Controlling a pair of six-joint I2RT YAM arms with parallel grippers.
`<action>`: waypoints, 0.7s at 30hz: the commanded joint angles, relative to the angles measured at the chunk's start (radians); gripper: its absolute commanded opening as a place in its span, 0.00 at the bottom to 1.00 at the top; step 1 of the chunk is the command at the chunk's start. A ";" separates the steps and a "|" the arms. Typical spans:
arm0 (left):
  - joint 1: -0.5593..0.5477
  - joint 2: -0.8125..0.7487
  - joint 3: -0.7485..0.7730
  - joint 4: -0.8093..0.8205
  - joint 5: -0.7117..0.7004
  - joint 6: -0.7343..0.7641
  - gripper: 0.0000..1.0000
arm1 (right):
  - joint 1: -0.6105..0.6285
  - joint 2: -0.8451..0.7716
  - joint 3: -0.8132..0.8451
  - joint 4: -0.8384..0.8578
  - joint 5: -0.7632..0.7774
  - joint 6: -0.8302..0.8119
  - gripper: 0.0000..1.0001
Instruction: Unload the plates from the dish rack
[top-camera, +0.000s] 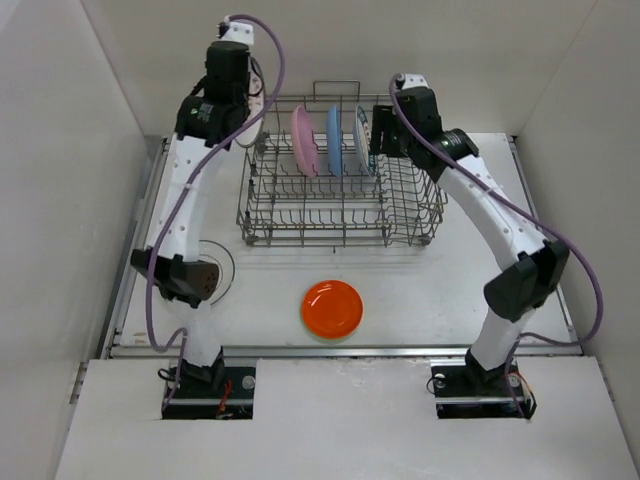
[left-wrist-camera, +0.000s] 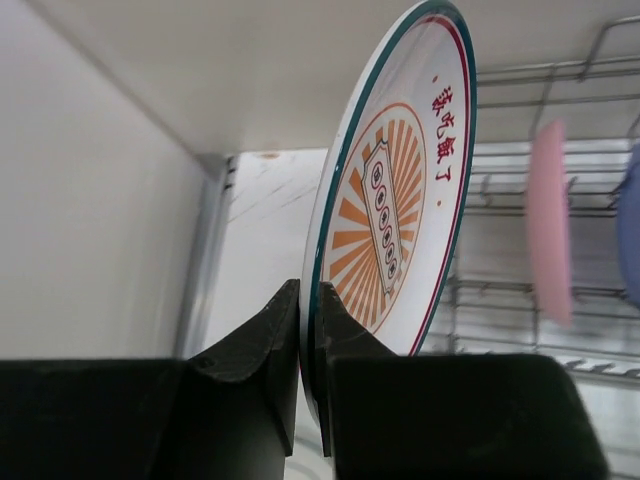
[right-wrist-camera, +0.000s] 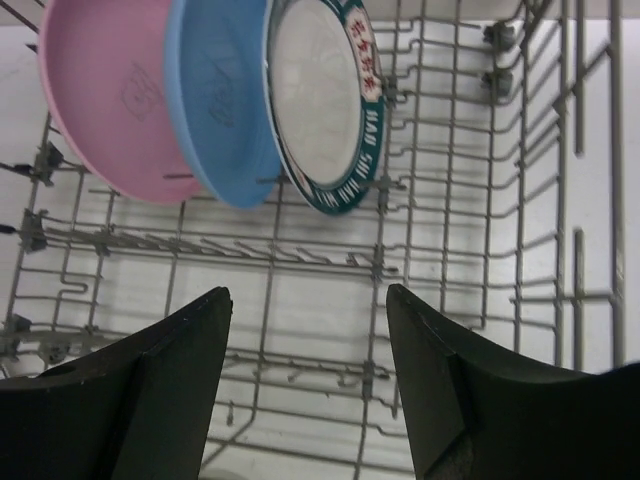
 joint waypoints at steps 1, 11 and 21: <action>0.074 -0.188 -0.040 -0.092 -0.091 0.038 0.00 | 0.003 0.114 0.169 0.062 -0.017 -0.047 0.69; 0.356 -0.382 -0.359 -0.507 0.246 0.046 0.00 | -0.035 0.439 0.434 0.083 -0.072 -0.068 0.68; 0.562 -0.396 -0.844 -0.449 0.466 0.193 0.00 | -0.035 0.512 0.381 0.164 -0.104 -0.079 0.59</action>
